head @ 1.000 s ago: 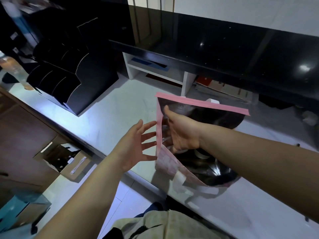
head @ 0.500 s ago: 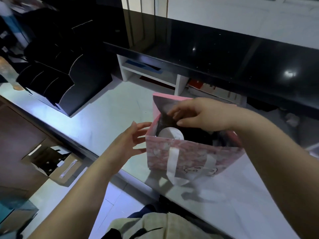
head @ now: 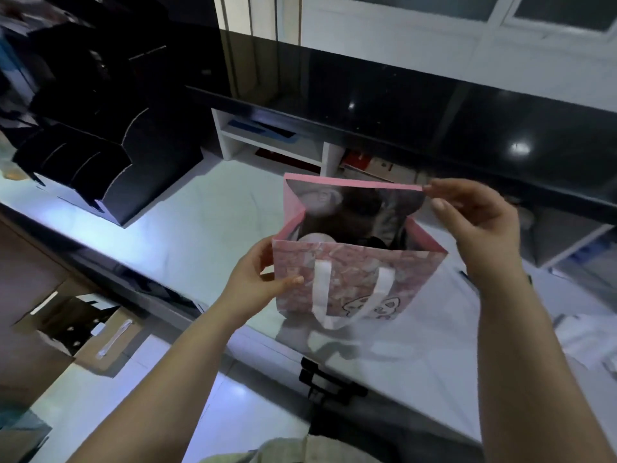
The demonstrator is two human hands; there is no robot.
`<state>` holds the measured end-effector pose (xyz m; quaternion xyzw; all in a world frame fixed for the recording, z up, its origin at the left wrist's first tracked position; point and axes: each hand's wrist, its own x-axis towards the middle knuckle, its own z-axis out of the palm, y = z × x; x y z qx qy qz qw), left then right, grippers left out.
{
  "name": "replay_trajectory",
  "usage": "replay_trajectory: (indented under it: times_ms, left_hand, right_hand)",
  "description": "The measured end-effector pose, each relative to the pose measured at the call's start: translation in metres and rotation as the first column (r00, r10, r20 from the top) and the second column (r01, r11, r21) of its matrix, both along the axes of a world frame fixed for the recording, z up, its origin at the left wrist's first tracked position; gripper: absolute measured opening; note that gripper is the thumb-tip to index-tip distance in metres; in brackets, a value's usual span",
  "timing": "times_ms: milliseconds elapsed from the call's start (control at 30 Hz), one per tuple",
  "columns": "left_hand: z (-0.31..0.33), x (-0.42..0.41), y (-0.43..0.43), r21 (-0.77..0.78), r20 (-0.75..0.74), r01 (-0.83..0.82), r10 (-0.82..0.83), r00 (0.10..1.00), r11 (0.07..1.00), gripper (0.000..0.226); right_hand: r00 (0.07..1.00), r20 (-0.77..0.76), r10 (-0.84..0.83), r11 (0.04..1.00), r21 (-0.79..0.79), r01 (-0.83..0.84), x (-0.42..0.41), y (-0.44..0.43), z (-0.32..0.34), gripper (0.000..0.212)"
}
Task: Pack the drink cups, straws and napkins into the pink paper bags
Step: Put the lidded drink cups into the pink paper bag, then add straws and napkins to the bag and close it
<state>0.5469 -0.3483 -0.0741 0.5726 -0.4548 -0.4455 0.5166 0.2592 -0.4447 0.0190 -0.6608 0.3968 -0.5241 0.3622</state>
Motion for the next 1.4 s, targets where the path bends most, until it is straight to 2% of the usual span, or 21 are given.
replay_trajectory:
  times_ms: [100, 167, 233, 333, 633, 733, 867, 1033, 1167, 1233, 1333, 1400]
  left_hand:
    - [-0.029, 0.001, 0.006, 0.015, 0.047, -0.033, 0.032, 0.998, 0.999, 0.047]
    - [-0.041, 0.002, 0.009, 0.024, 0.094, -0.057, 0.055, 0.994, 0.998, 0.040]
    - [-0.048, 0.003, 0.008, 0.002, 0.149, -0.061, 0.060, 0.987, 0.998, 0.035]
    - [-0.053, 0.005, 0.003, -0.007, 0.197, -0.045, 0.045, 0.979, 0.999, 0.034]
    - [-0.054, 0.000, -0.026, -0.035, 0.117, -0.036, 0.039, 0.992, 0.999, 0.023]
    - [-0.071, 0.010, -0.023, 0.012, 0.148, -0.030, 0.028, 0.989, 0.999, 0.028]
    - [-0.100, 0.023, -0.015, 0.110, 0.207, -0.036, 0.012, 0.978, 0.993, 0.026]
    - [-0.102, 0.019, -0.021, 0.115, 0.269, -0.077, 0.043, 0.962, 0.990, 0.018]
    - [-0.104, 0.017, -0.012, 0.101, 0.182, -0.091, 0.072, 0.981, 0.991, 0.018]
    - [-0.104, 0.012, 0.003, 0.101, 0.151, -0.152, 0.136, 0.979, 0.983, 0.020]
    - [-0.099, -0.006, 0.036, 0.052, 0.199, -0.256, 0.241, 0.950, 0.965, 0.030]
    - [-0.095, -0.026, 0.053, 0.011, 0.247, -0.168, 0.161, 0.956, 0.986, 0.028]
  right_hand:
    - [0.972, 0.207, -0.106, 0.981, 0.182, 0.068, -0.026, 0.026, -0.048, 0.049]
    - [0.970, 0.211, -0.124, 0.943, 0.329, 0.049, -0.025, 0.043, -0.081, 0.064]
    - [0.986, 0.136, -0.093, 0.909, 0.416, 0.028, -0.010, 0.055, -0.109, 0.051]
    - [0.977, 0.090, -0.195, 0.862, 0.491, 0.127, 0.015, 0.065, -0.134, 0.039]
    - [0.869, 0.054, -0.493, 0.762, 0.508, 0.400, 0.045, 0.079, -0.149, 0.030]
    - [0.842, 0.050, -0.537, 0.715, 0.556, 0.423, 0.042, 0.086, -0.166, 0.029]
    - [0.820, -0.066, -0.569, 0.629, 0.607, 0.486, 0.034, 0.088, -0.180, 0.020]
    - [0.794, -0.122, -0.596, 0.613, 0.569, 0.548, 0.038, 0.084, -0.181, 0.023]
    - [0.776, -0.022, -0.631, 0.637, 0.557, 0.533, 0.042, 0.098, -0.184, 0.017]
    - [0.752, 0.024, -0.659, 0.636, 0.551, 0.540, 0.043, 0.110, -0.186, 0.029]
    - [0.709, 0.022, -0.705, 0.619, 0.509, 0.599, 0.042, 0.128, -0.182, 0.038]
    - [0.713, 0.013, -0.701, 0.631, 0.479, 0.611, 0.037, 0.141, -0.175, 0.036]
